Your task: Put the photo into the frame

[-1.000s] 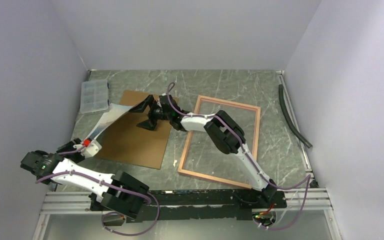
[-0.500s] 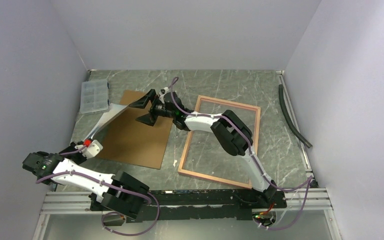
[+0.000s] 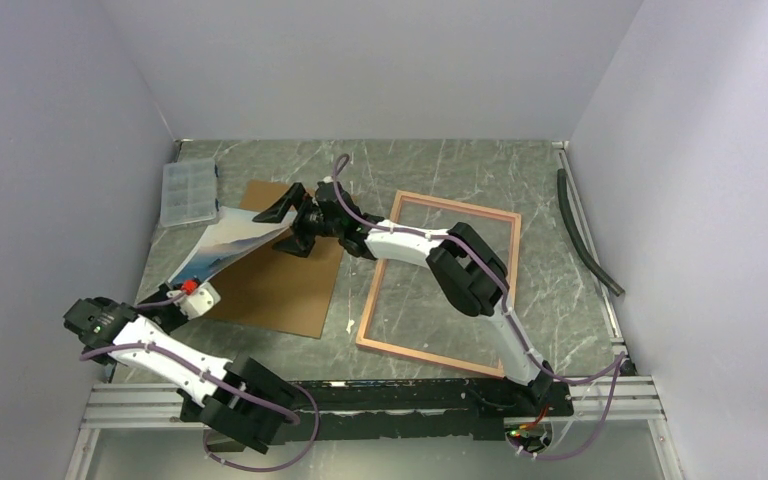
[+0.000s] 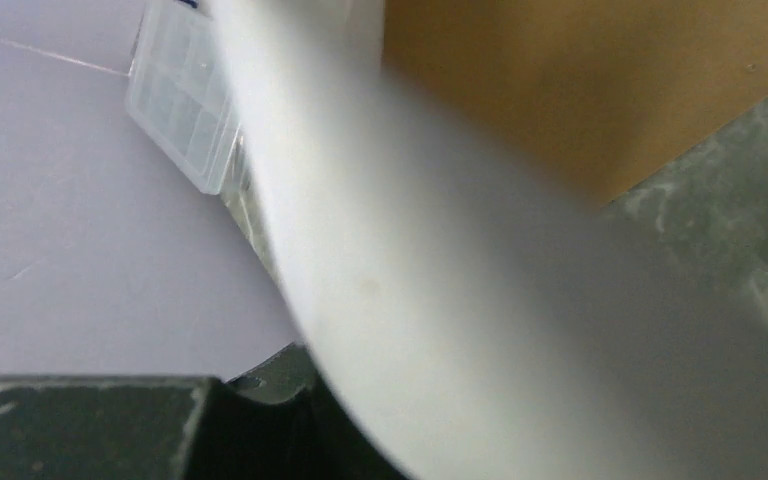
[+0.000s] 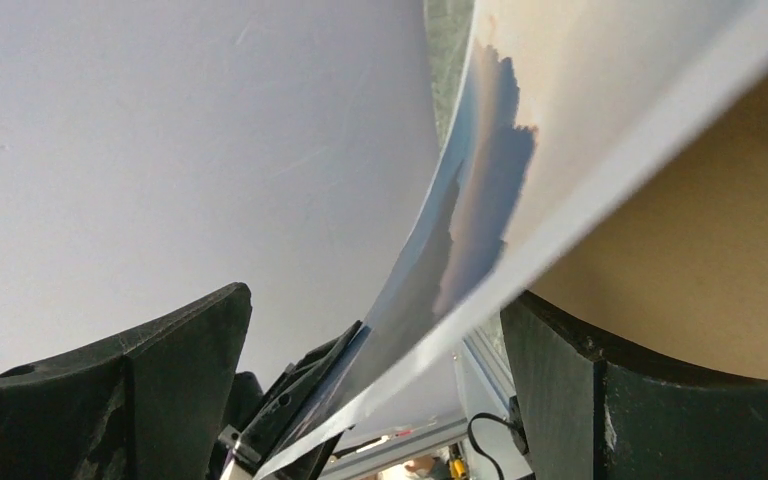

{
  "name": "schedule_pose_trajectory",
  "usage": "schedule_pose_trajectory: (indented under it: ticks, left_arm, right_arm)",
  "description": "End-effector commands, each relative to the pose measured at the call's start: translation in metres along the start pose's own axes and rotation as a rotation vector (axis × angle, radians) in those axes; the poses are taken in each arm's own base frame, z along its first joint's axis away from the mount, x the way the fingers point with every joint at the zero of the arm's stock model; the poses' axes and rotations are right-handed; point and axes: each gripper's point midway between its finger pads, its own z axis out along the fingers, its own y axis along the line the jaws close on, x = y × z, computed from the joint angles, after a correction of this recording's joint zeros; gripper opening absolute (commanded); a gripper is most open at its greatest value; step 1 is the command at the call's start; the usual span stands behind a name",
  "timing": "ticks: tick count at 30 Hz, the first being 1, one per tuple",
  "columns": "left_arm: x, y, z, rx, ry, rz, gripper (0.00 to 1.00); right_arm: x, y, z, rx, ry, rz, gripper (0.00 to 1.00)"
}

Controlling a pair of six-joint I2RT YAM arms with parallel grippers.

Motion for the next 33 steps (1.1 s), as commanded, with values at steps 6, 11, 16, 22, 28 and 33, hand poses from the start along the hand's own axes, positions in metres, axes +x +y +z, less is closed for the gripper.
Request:
schedule_pose_trajectory:
  ticks: [6,11,16,22,28,33]
  left_arm:
    - [-0.035,0.006,0.002,0.026,-0.105,0.575,0.26]
    - [-0.041,0.000,0.001,0.051,-0.125,0.539,0.54]
    - [-0.042,-0.006,-0.001,0.080,-0.127,0.509,0.76]
    - [-0.052,-0.005,-0.004,0.076,-0.154,0.457,0.93]
    - [-0.068,0.018,-0.014,0.011,-0.196,0.324,0.94]
    - [-0.103,0.072,-0.027,-0.092,-0.360,-0.038,0.94]
  right_arm:
    - [-0.002,0.034,-0.012,0.009,-0.014,-0.051,0.61]
    - [-0.005,0.031,-0.014,0.046,-0.019,-0.074,0.32]
    - [-0.006,0.032,-0.022,0.064,-0.025,-0.101,0.27]
    - [-0.004,0.022,-0.028,0.098,0.007,-0.124,0.06]
    - [-0.011,0.015,-0.048,0.133,0.027,-0.186,0.00]
    - [-0.043,0.037,-0.091,0.141,-0.035,-0.355,0.00]
